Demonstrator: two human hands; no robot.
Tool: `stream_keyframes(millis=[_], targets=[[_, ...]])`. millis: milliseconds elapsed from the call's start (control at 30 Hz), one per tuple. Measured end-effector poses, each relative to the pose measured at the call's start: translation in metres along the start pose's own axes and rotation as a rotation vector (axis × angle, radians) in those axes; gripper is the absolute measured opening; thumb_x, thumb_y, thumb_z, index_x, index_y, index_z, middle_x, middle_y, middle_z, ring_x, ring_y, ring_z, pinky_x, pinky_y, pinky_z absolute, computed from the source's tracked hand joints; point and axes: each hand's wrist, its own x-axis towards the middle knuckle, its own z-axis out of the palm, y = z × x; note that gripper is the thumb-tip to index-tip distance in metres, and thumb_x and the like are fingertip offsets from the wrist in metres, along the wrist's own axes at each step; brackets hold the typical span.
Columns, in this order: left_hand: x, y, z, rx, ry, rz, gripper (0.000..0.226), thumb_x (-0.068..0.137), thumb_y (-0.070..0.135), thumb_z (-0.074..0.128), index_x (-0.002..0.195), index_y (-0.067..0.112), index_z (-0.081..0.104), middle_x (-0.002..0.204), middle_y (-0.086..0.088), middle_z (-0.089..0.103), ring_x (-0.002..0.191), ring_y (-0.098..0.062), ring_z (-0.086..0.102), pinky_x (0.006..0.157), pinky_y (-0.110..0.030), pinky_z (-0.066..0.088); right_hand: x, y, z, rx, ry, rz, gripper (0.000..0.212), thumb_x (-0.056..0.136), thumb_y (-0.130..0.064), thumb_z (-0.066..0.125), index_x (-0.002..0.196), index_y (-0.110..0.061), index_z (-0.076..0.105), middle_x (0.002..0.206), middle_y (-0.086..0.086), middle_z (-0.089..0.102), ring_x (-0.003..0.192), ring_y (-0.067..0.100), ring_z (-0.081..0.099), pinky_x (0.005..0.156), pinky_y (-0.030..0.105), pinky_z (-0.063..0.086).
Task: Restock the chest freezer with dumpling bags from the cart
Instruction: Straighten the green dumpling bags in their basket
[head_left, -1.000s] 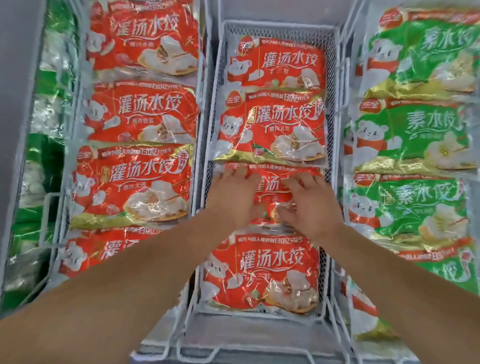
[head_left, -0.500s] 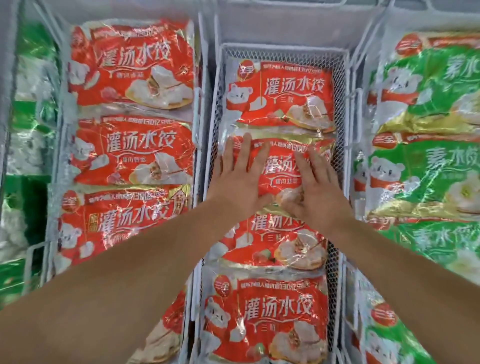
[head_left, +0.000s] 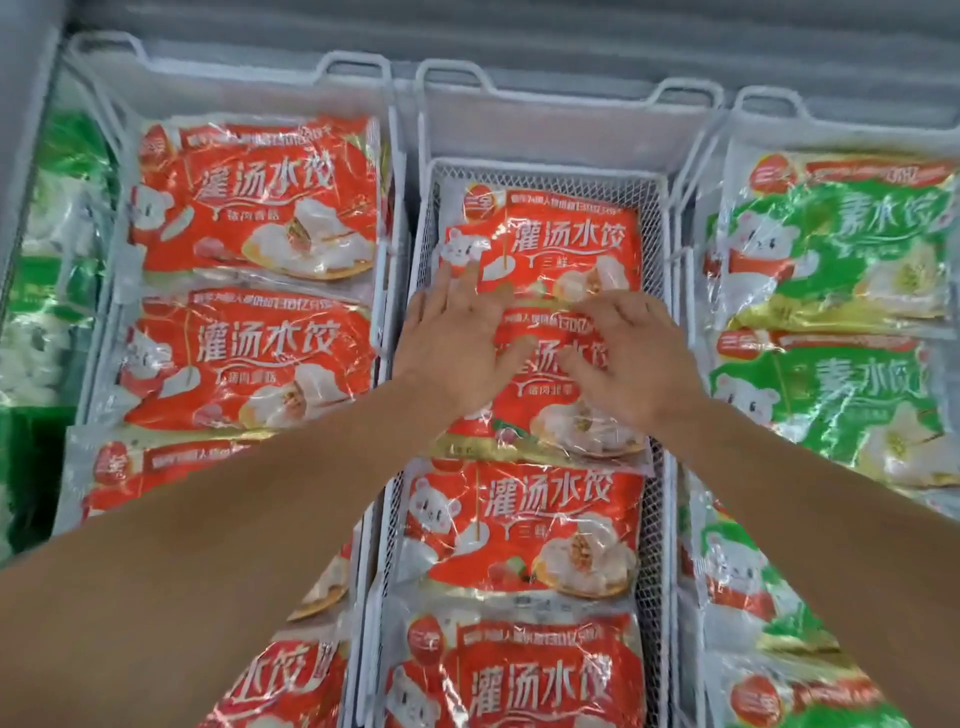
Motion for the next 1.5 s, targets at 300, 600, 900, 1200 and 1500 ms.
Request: stream_keyframes(millis=[300, 600, 900, 1200, 1500], targets=[[0.09, -0.012, 0.003, 0.0, -0.172, -0.103, 0.073, 0.098, 0.066, 0.019, 0.157, 0.034, -0.008, 0.166, -0.009, -0.014, 0.152, -0.033, -0.014, 0.123, -0.054, 0.005, 0.096, 0.008, -0.006, -0.002, -0.222, 0.088, 0.064, 0.105, -0.048, 0.022, 0.159, -0.026, -0.003, 0.166, 0.005, -0.009, 0.153, 0.032, -0.004, 0.123, 0.048, 0.005], [0.06, 0.03, -0.034, 0.064, 0.114, 0.0, 0.061, 0.099, 0.056, 0.027, 0.081, 0.015, 0.067, 0.077, -0.007, 0.063, 0.078, -0.028, 0.061, 0.071, -0.037, 0.053, 0.028, 0.024, -0.048, 0.087, 0.235, -0.039, 0.04, 0.098, -0.027, 0.05, 0.133, -0.009, 0.058, 0.131, 0.012, 0.056, 0.121, 0.032, 0.053, 0.101, 0.037, 0.044], [0.059, 0.166, -0.028, -0.11, 0.161, 0.246, 0.053, 0.094, 0.04, 0.056, 0.136, 0.006, 0.055, 0.135, -0.022, 0.056, 0.126, -0.036, 0.052, 0.106, -0.04, 0.041, -0.051, 0.171, -0.085, 0.004, 0.324, 0.151, 0.052, 0.094, -0.023, 0.06, 0.142, -0.009, 0.048, 0.147, 0.015, 0.042, 0.131, 0.038, 0.043, 0.106, 0.041, 0.041], [0.123, 0.254, -0.007, 0.077, 0.093, 0.147, 0.107, 0.087, 0.067, 0.054, 0.158, 0.019, -0.01, 0.166, -0.009, -0.015, 0.153, -0.034, -0.007, 0.124, -0.051, 0.007, 0.018, 0.27, -0.098, 0.098, 0.164, 0.134, 0.103, 0.084, -0.041, 0.075, 0.159, -0.015, 0.009, 0.167, 0.01, 0.001, 0.153, 0.029, 0.01, 0.124, 0.038, 0.016], [0.142, 0.246, 0.0, 0.182, 0.03, 0.122, 0.125, 0.072, 0.089, 0.046, 0.154, 0.023, -0.021, 0.163, -0.002, -0.027, 0.152, -0.031, -0.009, 0.121, -0.057, 0.007, 0.037, 0.293, -0.092, 0.187, 0.137, 0.162, 0.116, 0.069, -0.061, 0.079, 0.153, -0.014, 0.014, 0.159, 0.013, 0.027, 0.143, 0.035, 0.033, 0.116, 0.05, 0.033]])
